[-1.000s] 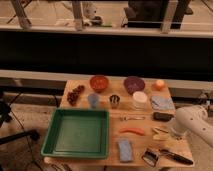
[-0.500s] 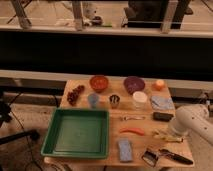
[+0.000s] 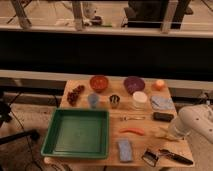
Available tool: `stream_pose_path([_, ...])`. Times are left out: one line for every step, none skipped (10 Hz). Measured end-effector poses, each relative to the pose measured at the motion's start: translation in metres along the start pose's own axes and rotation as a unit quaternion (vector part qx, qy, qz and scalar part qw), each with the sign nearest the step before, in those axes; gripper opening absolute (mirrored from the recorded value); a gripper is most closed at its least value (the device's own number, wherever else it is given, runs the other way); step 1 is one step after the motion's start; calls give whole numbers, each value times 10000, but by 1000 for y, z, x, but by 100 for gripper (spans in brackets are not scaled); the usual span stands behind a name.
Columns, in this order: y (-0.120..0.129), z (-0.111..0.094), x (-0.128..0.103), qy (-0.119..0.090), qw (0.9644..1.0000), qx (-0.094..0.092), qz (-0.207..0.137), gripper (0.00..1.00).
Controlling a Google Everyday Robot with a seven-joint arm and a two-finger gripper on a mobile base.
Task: Place banana in metal cup
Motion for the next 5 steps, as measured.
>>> stream_pose_path([0,-10,-4,-63,9999,121,-61,0])
stream_pose_path([0,-18,-7,-100,9997,207,-104,0])
stream_pose_path([1,-25,-8,-132,9994,279,-137,0])
stream_pose_path([3,-35,-10,-171,9990,365,-182,0])
stream_pose_path([7,-42,-14,-218,9984,452,-255,0])
